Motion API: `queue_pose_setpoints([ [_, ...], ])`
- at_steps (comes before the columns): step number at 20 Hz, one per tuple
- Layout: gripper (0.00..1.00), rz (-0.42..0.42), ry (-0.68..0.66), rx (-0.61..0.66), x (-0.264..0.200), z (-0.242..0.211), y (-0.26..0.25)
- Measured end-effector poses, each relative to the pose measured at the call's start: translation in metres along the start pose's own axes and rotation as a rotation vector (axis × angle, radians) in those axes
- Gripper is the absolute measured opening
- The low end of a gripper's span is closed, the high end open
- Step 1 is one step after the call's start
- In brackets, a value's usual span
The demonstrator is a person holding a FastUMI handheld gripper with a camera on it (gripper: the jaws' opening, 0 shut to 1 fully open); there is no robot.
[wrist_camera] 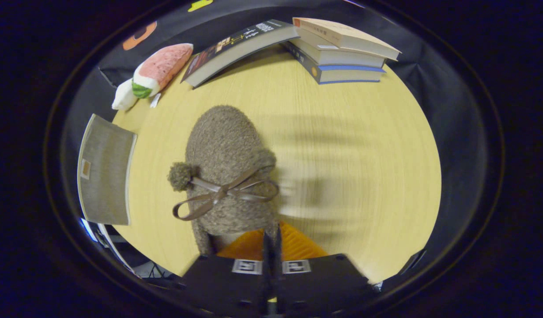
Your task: Open the storage box then place both shoes into the box .Put the left shoe in first, then the right shoe, with the right side of both shoes facing outward in a uniform manner.
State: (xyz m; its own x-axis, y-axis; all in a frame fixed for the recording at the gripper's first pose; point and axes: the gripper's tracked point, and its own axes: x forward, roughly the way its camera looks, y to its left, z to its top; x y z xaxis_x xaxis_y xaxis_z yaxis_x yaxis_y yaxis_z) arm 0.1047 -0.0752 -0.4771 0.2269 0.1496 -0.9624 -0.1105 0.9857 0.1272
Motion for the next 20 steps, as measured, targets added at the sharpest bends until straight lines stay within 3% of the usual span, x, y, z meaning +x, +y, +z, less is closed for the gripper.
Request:
queue_pose_setpoints([
  [2,0.01,0.066,0.015,0.031,0.002,-0.006,0.007],
  [6,0.00,0.092,0.042,0.097,-0.011,-0.016,0.010],
  [12,0.00,0.185,0.012,0.168,-0.072,-0.006,0.058],
  [20,0.01,0.209,-0.077,0.020,-0.143,0.024,0.198],
])
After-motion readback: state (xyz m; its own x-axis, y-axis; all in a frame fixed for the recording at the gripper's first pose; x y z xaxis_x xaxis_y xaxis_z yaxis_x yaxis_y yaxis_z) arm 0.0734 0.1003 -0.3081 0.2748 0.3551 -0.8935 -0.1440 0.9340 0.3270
